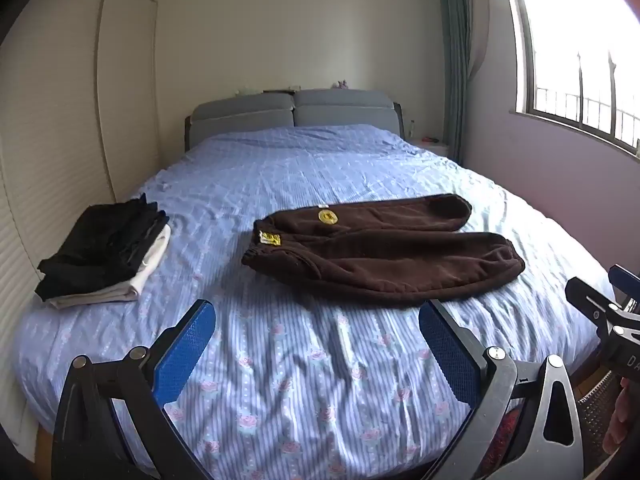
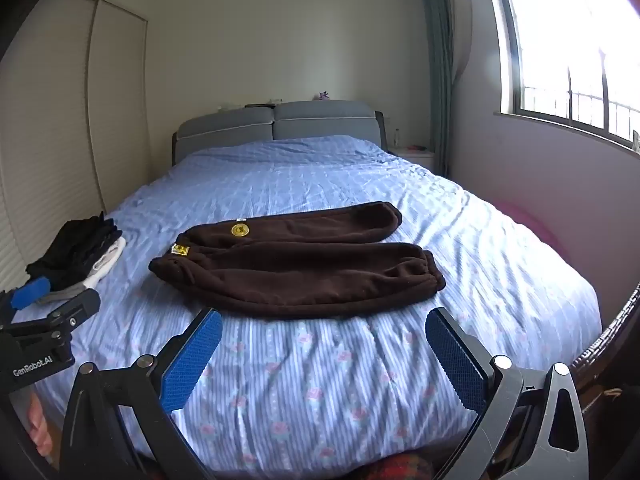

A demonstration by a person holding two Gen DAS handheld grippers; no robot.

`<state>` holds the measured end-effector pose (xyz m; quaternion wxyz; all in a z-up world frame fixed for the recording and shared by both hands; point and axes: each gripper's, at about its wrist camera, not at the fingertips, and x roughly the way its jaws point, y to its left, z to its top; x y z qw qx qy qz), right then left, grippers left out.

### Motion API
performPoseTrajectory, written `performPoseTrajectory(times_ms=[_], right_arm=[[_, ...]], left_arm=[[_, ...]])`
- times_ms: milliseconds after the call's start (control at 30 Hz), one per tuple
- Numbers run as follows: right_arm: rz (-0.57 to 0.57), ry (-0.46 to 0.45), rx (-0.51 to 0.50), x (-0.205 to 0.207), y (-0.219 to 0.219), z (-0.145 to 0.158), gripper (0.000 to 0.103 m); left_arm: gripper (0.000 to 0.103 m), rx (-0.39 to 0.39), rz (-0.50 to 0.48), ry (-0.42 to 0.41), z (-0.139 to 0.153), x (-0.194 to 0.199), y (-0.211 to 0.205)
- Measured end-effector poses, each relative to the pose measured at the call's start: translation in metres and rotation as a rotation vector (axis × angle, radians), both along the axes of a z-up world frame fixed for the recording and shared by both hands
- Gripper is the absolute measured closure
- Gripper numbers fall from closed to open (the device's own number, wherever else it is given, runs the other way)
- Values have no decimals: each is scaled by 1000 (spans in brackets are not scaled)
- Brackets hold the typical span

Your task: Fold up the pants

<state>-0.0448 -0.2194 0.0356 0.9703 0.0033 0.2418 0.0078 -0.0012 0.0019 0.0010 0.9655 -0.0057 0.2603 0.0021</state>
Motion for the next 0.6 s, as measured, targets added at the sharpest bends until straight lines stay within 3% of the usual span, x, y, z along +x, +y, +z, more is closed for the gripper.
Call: performPoseTrajectory(times_ms=[600], right_arm=[[5, -3, 7, -1, -1, -1, 0]], left_arm=[[0, 53, -54, -69, 17, -15, -14]])
